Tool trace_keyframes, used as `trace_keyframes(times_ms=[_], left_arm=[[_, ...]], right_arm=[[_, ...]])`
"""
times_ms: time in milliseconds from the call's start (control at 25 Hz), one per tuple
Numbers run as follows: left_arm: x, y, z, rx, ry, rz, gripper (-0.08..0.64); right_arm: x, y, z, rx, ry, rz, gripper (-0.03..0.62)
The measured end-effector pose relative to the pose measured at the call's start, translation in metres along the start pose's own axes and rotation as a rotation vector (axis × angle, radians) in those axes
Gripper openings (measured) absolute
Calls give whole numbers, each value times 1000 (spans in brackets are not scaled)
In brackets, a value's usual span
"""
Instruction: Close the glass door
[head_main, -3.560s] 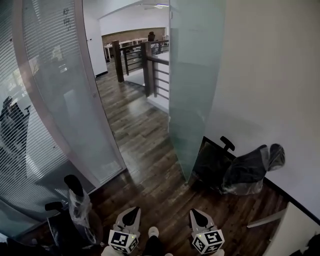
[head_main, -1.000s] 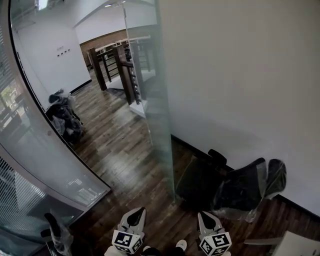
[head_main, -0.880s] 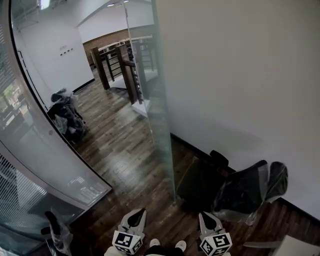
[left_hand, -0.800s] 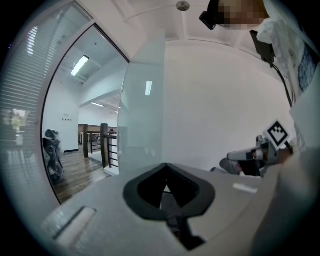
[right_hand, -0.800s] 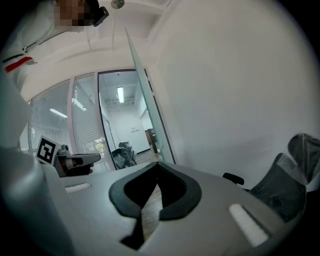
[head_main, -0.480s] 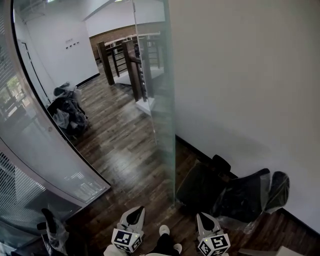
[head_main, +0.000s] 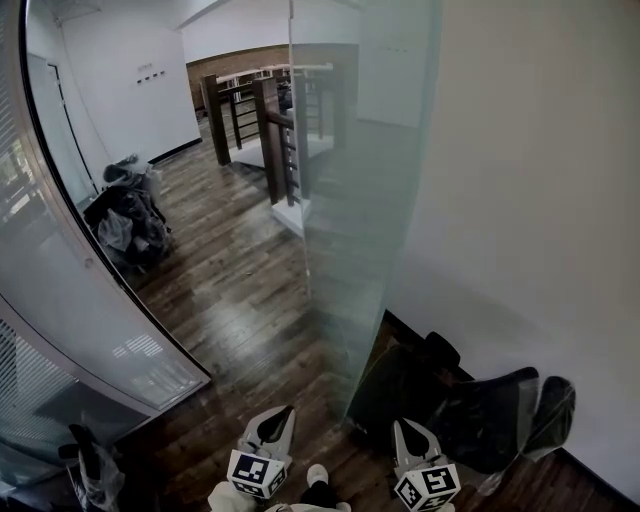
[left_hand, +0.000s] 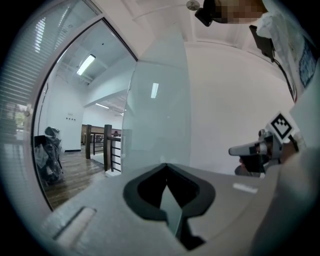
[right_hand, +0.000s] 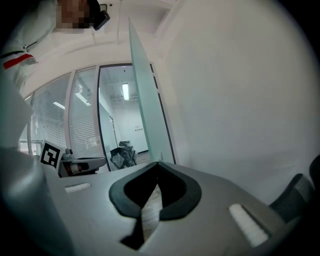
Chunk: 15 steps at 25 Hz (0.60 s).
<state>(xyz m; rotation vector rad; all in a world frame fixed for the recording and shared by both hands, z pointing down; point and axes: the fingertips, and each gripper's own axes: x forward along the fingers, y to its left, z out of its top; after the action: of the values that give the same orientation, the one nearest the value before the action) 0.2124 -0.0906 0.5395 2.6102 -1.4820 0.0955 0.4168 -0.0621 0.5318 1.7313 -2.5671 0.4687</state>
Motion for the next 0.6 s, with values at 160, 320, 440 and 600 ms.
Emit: trace_keyframes(times_ms=[160,320,440,600], left_arm=[[29,17,7,9,-11,-12,2],[57,23,17,29,-27,-31,2],[69,22,25,37,-30,-25,2],[82,17,29,47,-29,8,2]], right_arm=[[33,-7,6,-14,3,-6,3],[58,-14,18,-45,-11,1,5],[71,-18,23,-57,-3,35,5],[88,-27,27,-81,12,124,5]])
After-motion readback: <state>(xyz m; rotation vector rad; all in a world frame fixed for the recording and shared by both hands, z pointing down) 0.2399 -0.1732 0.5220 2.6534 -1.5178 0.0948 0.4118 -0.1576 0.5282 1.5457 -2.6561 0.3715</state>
